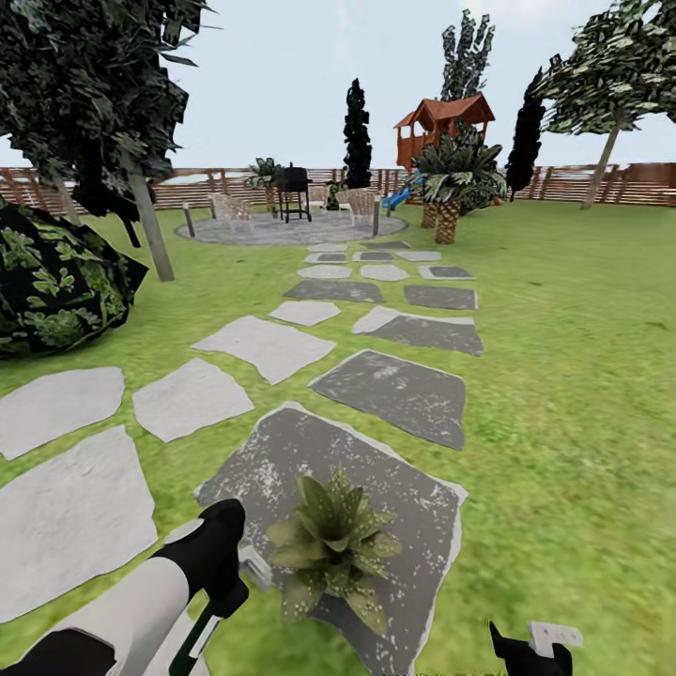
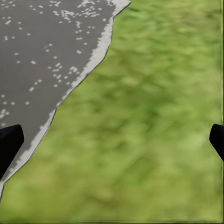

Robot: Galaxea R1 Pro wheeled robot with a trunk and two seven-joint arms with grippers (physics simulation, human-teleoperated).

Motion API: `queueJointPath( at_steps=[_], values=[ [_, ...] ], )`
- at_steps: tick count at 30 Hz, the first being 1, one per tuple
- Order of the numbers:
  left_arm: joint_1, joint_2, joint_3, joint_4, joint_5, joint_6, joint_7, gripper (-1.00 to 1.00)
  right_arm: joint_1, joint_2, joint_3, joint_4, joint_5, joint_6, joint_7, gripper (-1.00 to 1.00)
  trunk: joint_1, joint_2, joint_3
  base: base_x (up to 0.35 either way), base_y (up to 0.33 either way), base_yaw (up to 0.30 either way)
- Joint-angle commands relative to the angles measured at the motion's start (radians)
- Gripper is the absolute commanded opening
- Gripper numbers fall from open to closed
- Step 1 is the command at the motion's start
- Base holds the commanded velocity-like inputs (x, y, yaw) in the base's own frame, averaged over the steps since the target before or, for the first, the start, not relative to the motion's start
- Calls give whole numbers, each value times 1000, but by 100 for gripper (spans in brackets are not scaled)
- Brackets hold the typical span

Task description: Pick up the pesticide atomizer in the garden and spray insectifuge to fully cover both potted plants in the garden.

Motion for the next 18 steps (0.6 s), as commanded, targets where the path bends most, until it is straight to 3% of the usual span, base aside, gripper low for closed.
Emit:
queueJointPath(
  at_steps=[1, 5, 9, 13, 18],
  values=[
    [1, 1, -3, -1, -9, 4, -10, -100, -1, 0, -9, 1, 5, -3, 6, 100, 0, 0, -1, 5, 4, -249],
    [9, 9, -4, 14, -3, 1, -9, -100, -1, 0, -9, 1, 5, -3, 6, 100, 0, 0, -1, 2, 1, -88],
    [44, 8, -3, 4, -5, -58, 16, -100, -1, 0, -9, 1, 6, -3, 6, 100, 0, 0, -1, 0, 0, -5],
    [48, -4, -1, -2, -2, -76, 81, -100, -1, 0, -9, 1, 6, -3, 6, 100, 0, 0, -1, 4, 0, 0],
    [48, -18, 2, -21, 0, -77, 88, -100, -1, 0, -9, 1, 5, -3, 6, 100, 0, 0, -1, 122, 0, 0]
  ],
)
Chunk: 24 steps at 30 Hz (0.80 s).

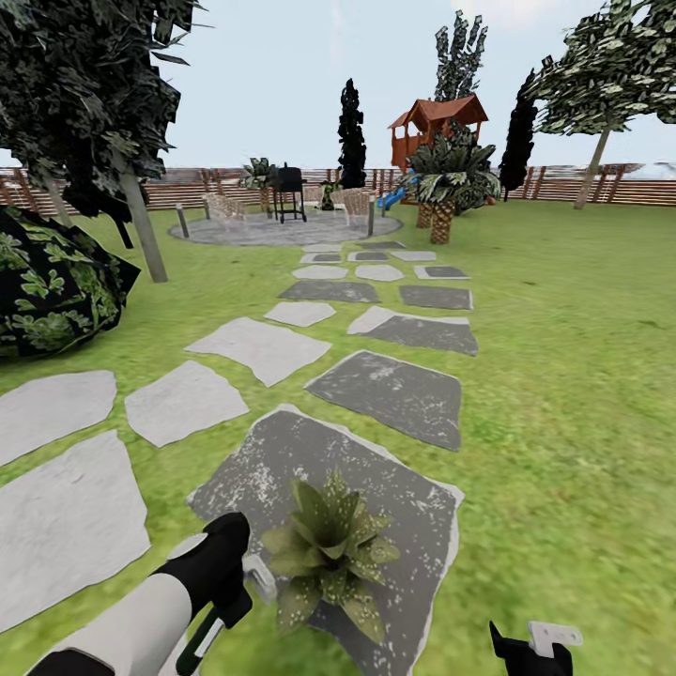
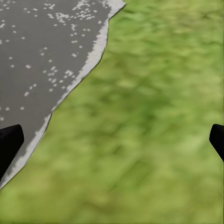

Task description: Pick up the pesticide atomizer in the garden and spray insectifuge to fully cover both potted plants in the garden.

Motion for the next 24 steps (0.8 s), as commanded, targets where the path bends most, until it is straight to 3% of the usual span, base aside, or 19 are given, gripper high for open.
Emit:
queueJointPath(
  at_steps=[1, 2, 5, 10, 16, 24],
  values=[
    [0, 1, -2, -1, -10, 2, -11, -100, -1, 0, -9, 1, 5, -4, 7, 100, 0, 0, -1, 5, 0, 0],
    [0, 12, 50, -1, 23, 1, -11, -100, -1, 0, -9, 1, 5, -4, 7, 100, 0, 0, -1, 37, 0, 0],
    [-1, 12, 103, -3, 25, -1, -9, -100, -1, 0, -9, 1, 5, -4, 7, 100, 0, 0, -1, 129, 0, 0],
    [-3, 5, 107, -3, 20, -1, -8, -100, -1, -1, -9, 1, 7, -5, 8, 100, 0, 0, -1, 159, 0, 0],
    [-1, 19, 108, 3, 20, -2, -7, -100, -1, -3, -9, 1, 7, -5, 8, 100, 0, 0, -1, 15, 0, 0],
    [17, 13, 108, 22, 22, -1, -9, -100, -1, -3, -9, 1, 7, -5, 7, 100, 0, 0, -1, 23, 0, 0]
  ],
)
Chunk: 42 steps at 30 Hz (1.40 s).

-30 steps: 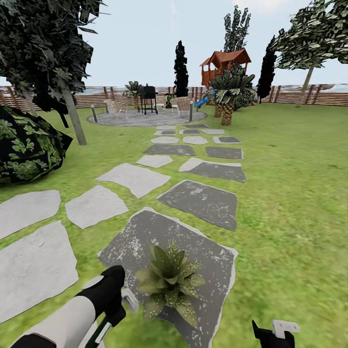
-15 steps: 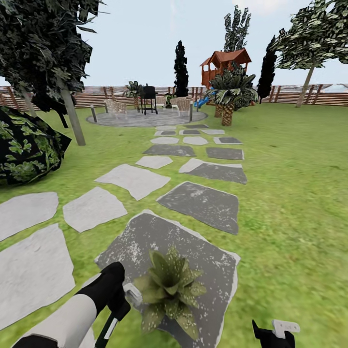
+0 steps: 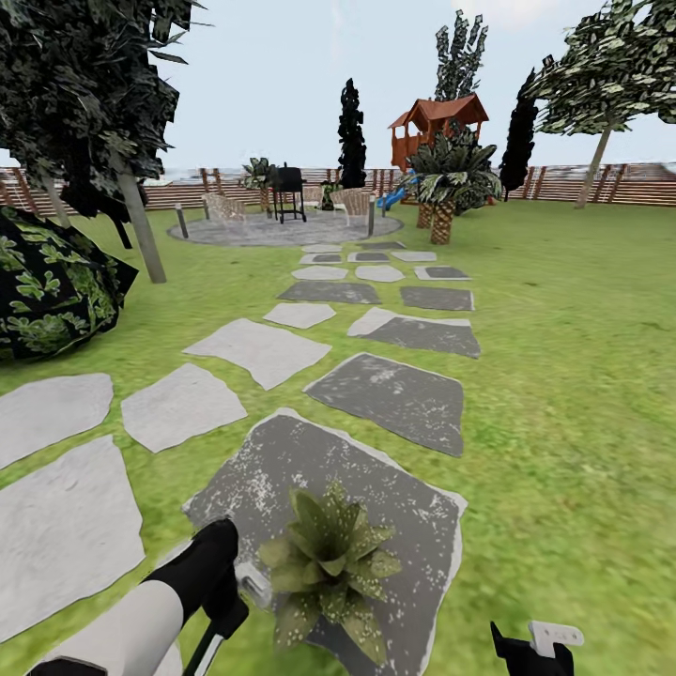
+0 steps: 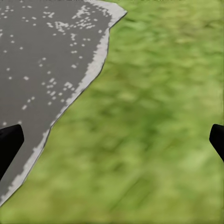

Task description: Pick up the pesticide atomizer in the garden and spray insectifuge to fully cover both potted plants in the garden.

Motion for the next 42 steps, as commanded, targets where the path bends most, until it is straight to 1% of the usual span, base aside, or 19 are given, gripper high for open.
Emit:
queueJointPath(
  at_steps=[1, 3, 5, 8, 14, 17, 23, 28, 33, 42],
  values=[
    [9, 1, -2, 4, -10, 0, -11, -100, -1, 0, -9, 1, 5, -4, 7, 100, 0, 0, -1, 7, 0, 0],
    [24, 4, -2, 9, -8, 0, -12, -100, -1, 0, -9, 1, 5, -3, 7, 100, 0, 0, -1, 24, 0, 0],
    [28, 3, -2, 20, -9, -1, -12, -100, -1, 0, -9, 1, 5, -3, 7, 100, 0, 0, -1, 52, 0, 0],
    [29, 3, -1, 40, -10, -3, -11, -100, -1, 0, -9, 1, 5, -3, 7, 100, 0, 0, -1, 10, 0, 0],
    [29, 4, -3, 36, -12, -3, -6, -100, -1, 0, -9, 1, 5, -3, 7, 100, 0, 0, -1, 30, 6, 0],
    [29, 6, -3, 41, -12, -3, -5, -100, -1, 0, -9, 1, 5, -3, 7, 100, 0, 0, -1, 50, 197, -85],
    [29, 7, -3, 44, -12, -3, -4, -100, -1, 0, -9, 1, 5, -2, 7, 100, 0, 0, -1, -181, 239, -269],
    [29, 7, -3, 36, -12, -3, -4, -100, -1, 0, -9, 1, 5, -3, 6, 100, 0, 0, -1, -243, 48, -299],
    [29, 5, -1, 34, -11, -2, -4, -100, -1, 0, -9, 1, 5, -3, 6, 100, 0, 0, -1, 15, 199, -300],
    [29, 5, -2, 34, -12, -2, -4, -100, -1, 0, -10, 1, 4, -2, 6, 100, 0, 0, -1, 13, 325, -300]
  ],
)
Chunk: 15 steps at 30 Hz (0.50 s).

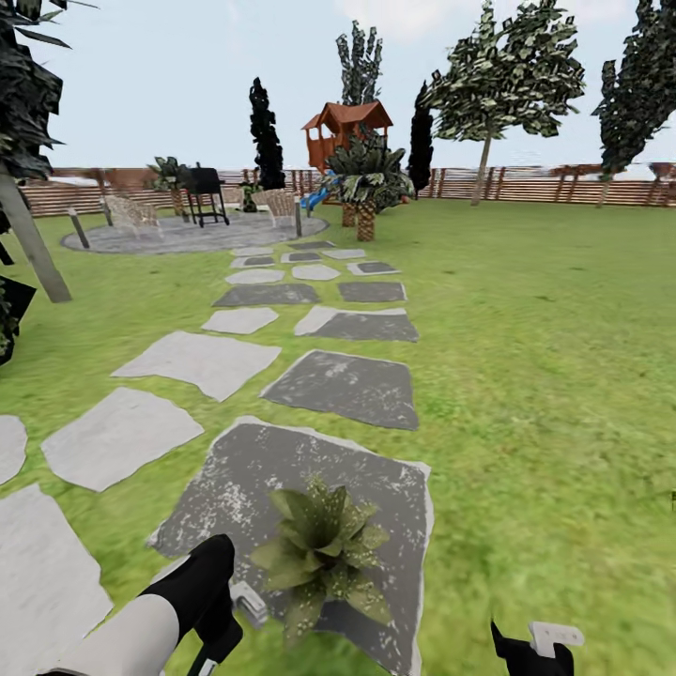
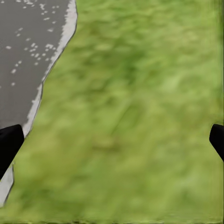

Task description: Pick up the pesticide atomizer in the garden and spray insectifuge to fully cover both potted plants in the garden.

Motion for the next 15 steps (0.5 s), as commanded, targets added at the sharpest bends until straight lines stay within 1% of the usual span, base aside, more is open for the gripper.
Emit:
queueJointPath(
  at_steps=[1, 4, 6, 9, 14, 15],
  values=[
    [0, 1, -3, -2, -9, 2, -10, -100, -1, 0, -8, 1, 5, -4, 6, 100, 0, 0, -1, -98, 330, -283],
    [0, 1, -4, -1, -9, 2, -9, -100, -1, 0, -8, 1, 5, -4, 7, 100, 0, 0, -1, -135, 312, -219],
    [0, 1, -4, -3, -10, 2, -9, -100, -1, 0, -8, 1, 5, -4, 6, 100, 0, 0, -1, -175, 257, -108],
    [-4, 0, -3, -5, -10, 1, -11, -100, -1, 0, -8, 1, 5, -4, 7, 100, 0, 0, -1, -62, 81, -22],
    [-20, -2, -1, -6, -10, 7, -15, -100, -1, 0, -8, 1, 5, -4, 6, 100, 0, 0, -1, -8, 11, -3],
    [-34, -3, -2, -12, -10, 9, -16, -100, -1, 0, -8, 1, 5, -4, 7, 100, 0, 0, -1, -1, 1, 0]
  ],
)
